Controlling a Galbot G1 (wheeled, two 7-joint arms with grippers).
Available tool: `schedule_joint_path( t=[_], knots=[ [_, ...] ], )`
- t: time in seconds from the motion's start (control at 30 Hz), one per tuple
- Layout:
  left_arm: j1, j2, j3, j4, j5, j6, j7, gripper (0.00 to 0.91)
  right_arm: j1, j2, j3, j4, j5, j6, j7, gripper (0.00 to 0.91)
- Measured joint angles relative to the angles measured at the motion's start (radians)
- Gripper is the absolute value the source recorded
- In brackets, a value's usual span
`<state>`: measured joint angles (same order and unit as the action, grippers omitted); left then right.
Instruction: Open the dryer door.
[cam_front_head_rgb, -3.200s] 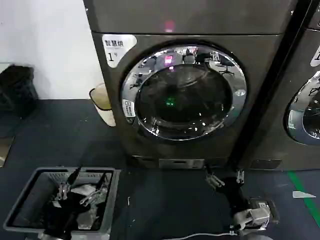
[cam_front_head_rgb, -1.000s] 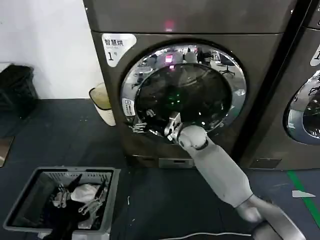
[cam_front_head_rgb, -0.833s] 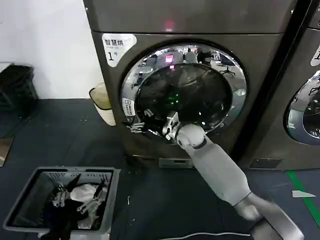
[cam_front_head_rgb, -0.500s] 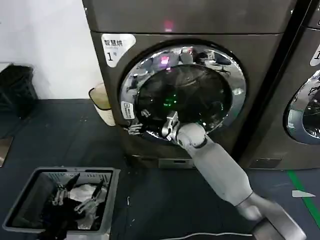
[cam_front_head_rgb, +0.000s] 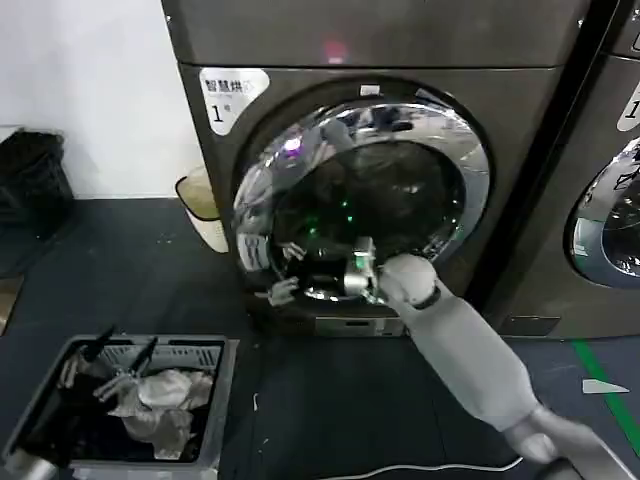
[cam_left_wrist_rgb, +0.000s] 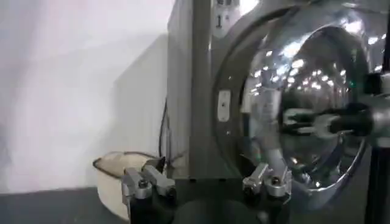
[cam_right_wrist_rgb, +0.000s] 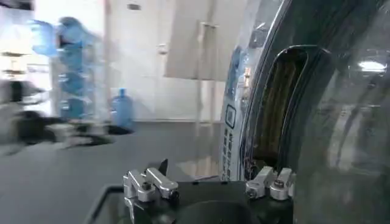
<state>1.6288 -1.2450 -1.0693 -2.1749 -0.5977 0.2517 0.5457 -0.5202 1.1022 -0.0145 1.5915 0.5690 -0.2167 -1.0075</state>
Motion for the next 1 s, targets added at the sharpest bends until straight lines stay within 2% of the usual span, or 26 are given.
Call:
schedule_joint_path(
  t=[0.17, 0.43, 0.67, 0.73, 1.0],
  knots=[
    [-0.054, 0.057, -0.005, 0.034, -0.055, 0.065, 0.018, 0.907, -0.04, -0.039, 0.044, 0.03, 0.025, 0.021, -0.097, 0.907],
    [-0.135, 0.128, -0.024, 0.112, -0.087, 0.073, 0.018, 0.907, -0.122, -0.096, 0.127, 0.059, 0.017, 0.053, -0.287, 0.907],
    [-0.206, 0.184, -0.007, 0.17, -0.121, 0.104, 0.017, 0.907, -0.196, -0.125, 0.209, 0.038, 0.001, 0.082, -0.418, 0.907],
    [-0.225, 0.198, 0.005, 0.179, -0.136, 0.104, 0.016, 0.907, -0.214, -0.132, 0.233, 0.036, 0.01, 0.082, -0.443, 0.907],
    [-0.332, 0.302, 0.097, 0.256, -0.207, 0.043, -0.015, 0.907, -0.286, -0.184, 0.336, 0.044, 0.052, 0.145, -0.453, 0.907]
  ],
)
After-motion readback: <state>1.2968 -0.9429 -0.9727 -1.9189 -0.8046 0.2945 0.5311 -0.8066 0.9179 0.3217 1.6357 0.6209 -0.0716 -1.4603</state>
